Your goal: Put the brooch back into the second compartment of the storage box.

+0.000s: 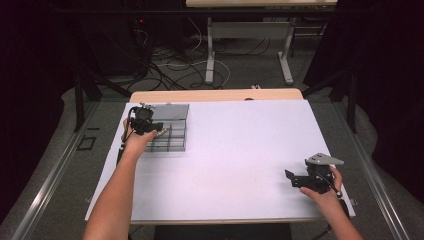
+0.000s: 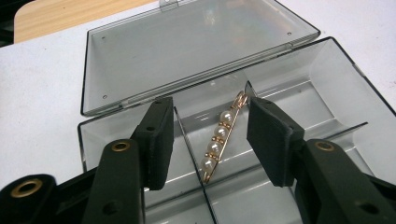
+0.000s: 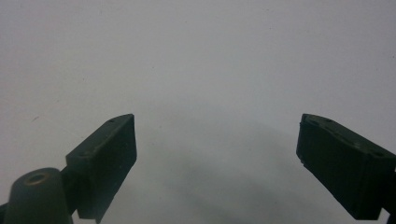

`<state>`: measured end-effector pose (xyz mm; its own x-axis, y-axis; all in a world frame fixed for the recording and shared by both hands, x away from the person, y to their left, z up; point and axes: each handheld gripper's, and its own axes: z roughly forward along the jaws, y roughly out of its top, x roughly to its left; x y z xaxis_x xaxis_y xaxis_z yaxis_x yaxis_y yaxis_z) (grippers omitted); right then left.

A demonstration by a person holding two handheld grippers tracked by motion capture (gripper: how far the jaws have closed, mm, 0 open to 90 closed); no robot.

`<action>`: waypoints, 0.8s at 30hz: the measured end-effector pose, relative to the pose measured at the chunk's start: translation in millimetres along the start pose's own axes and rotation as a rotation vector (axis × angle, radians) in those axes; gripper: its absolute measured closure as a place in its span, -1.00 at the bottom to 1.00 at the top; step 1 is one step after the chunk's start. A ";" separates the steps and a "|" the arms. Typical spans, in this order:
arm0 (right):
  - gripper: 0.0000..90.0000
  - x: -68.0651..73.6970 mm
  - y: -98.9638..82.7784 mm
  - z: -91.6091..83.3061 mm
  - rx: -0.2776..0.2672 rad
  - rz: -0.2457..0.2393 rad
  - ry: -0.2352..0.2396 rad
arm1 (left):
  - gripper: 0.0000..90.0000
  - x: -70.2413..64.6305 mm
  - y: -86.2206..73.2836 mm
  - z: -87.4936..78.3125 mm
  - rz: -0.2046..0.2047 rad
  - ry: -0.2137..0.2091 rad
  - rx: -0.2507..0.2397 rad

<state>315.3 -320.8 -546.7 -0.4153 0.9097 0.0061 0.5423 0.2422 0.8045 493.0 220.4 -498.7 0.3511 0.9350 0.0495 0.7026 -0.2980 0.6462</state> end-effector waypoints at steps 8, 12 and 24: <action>-0.74 -0.2 0.5 0.4 -0.008 -0.005 -0.003 | 0.04 4.5 -4.1 -12.3 -0.081 -0.051 -0.037; -0.74 -0.7 0.7 -0.1 -0.007 -0.010 0.003 | -0.04 4.3 -6.5 -17.2 -0.064 -0.049 -0.053; -0.74 0.6 1.5 -0.2 -0.008 -0.006 0.014 | -0.44 -0.4 -9.9 -39.0 -0.111 -0.156 -0.113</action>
<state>315.8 -319.9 -545.4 -0.4287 0.9034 0.0098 0.5337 0.2445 0.8095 461.8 230.5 -475.4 0.3734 0.9171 -0.1395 0.6714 -0.1634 0.7229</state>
